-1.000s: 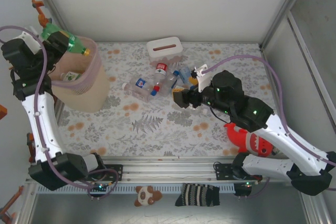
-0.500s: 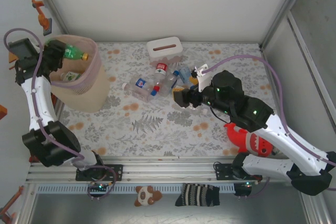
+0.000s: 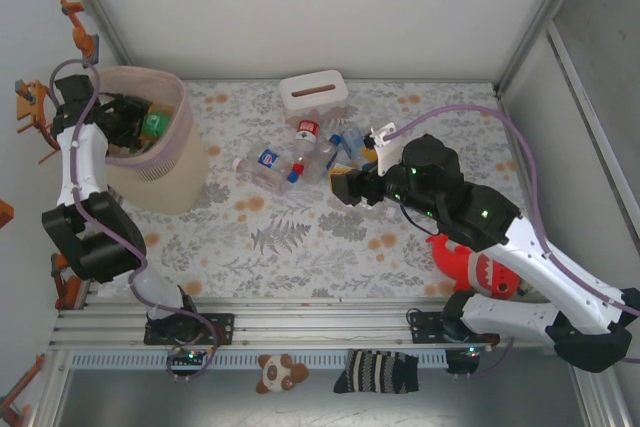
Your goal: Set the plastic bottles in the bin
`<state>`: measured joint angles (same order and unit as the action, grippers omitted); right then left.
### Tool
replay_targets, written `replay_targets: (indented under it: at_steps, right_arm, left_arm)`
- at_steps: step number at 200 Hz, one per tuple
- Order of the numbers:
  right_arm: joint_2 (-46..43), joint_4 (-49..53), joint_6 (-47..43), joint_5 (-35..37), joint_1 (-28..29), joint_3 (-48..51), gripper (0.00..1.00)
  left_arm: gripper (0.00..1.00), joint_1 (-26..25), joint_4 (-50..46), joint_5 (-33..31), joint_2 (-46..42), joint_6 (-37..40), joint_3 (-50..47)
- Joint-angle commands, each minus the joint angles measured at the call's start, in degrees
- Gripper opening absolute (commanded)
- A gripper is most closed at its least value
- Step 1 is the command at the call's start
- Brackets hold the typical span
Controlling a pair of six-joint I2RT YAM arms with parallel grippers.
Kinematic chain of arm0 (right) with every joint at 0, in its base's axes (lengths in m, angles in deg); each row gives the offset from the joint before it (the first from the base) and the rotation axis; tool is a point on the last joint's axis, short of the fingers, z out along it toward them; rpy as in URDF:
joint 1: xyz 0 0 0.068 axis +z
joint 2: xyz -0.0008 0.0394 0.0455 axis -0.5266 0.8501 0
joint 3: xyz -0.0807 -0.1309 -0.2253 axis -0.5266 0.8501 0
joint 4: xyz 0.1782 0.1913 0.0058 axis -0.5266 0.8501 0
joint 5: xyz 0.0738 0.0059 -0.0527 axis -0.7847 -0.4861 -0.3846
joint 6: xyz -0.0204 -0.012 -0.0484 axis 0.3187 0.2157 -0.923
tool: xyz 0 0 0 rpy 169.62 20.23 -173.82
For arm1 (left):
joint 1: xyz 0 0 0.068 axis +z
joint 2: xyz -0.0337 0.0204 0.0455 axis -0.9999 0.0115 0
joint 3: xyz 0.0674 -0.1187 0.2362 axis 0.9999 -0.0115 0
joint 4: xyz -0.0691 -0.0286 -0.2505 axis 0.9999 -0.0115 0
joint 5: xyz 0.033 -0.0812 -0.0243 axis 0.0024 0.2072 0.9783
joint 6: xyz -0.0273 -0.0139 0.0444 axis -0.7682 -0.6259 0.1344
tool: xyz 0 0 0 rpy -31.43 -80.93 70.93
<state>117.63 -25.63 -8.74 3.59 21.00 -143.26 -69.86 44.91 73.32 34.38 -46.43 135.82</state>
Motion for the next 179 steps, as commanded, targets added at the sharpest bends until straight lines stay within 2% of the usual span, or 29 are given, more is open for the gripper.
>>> replay_targets:
  at_steps: [1,56,126,179]
  right_arm:
    - [-0.8,0.1,-0.4,1.6,0.3,-0.7,0.84]
    - [-1.0,0.4,-0.3,2.0,0.3,-1.1,0.84]
    - [-0.9,1.9,-0.9,4.0,0.3,-2.1,0.84]
    - [3.2,7.7,-1.0,8.4,0.1,-5.9,0.82]
  left_arm:
    - [0.73,0.0,-3.5,-1.0,0.8,-0.1,2.2]
    - [0.87,0.1,-5.0,-2.7,-2.1,-0.2,3.5]
    - [0.88,0.3,-5.8,-2.7,-7.6,-0.1,5.1]
    - [0.86,0.0,-5.2,-1.5,-12.7,2.8,4.9]
